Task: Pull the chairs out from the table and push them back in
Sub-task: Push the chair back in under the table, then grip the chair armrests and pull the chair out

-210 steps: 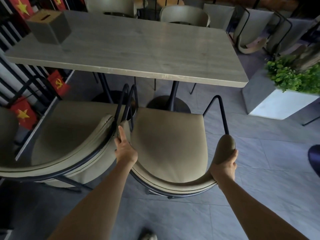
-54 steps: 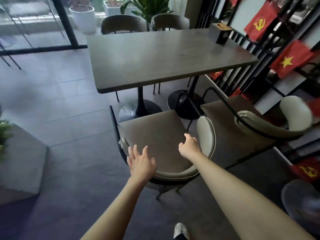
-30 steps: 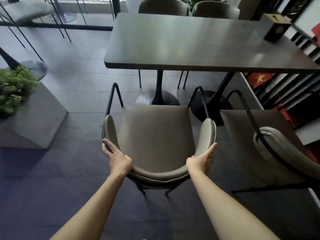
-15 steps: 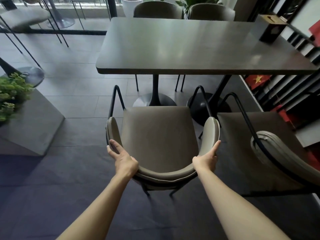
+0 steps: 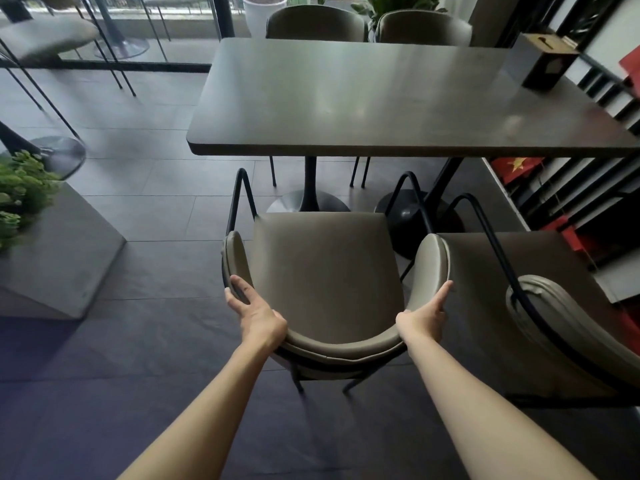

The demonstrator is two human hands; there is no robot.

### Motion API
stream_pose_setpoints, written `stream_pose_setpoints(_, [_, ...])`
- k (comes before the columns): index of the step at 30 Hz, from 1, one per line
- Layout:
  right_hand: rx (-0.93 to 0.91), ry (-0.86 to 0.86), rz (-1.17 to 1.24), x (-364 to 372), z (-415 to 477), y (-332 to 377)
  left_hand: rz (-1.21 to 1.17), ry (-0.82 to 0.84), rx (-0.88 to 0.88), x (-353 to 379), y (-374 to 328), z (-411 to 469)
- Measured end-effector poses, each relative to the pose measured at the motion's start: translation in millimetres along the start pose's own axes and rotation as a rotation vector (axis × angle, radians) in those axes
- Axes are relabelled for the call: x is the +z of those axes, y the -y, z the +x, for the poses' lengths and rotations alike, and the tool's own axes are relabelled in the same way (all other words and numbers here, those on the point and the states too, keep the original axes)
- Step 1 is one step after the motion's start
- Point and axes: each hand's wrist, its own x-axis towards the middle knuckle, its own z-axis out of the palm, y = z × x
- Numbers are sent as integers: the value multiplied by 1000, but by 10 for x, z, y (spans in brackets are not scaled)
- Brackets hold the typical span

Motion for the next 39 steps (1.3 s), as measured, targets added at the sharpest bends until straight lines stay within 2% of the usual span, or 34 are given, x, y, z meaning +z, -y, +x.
stream_pose_setpoints(10, [7,4,-20,3,70,47,12,5,4,35,-30,81])
stream_pose_setpoints(17, [-32,25,-52,-135,27,-3,186,100,-36,-6,-31,94])
stream_pose_setpoints(19, [-80,39,-80,-187,-29,-13,252,76,-2,24,-47,7])
stream_pose_setpoints(22, [-134,101,-87,-358,-152,-38,371,42,174,154,-143,-277])
stream_pose_setpoints(25, [-193,135,-105,-609,-219,-47,434,174,333,376,-375,-631])
stream_pose_setpoints(29, [-228,171,-104,-1094,-170,-96,430,329,457,701,-790,-1177])
stream_pose_setpoints(35, [-273,148,-99,-2113,149,-315,321,487,530,1262,-1576,-1935])
stream_pose_setpoints(39, [-263,97,-118,-2845,560,-565,210,506,545,1769,-2075,-2432])
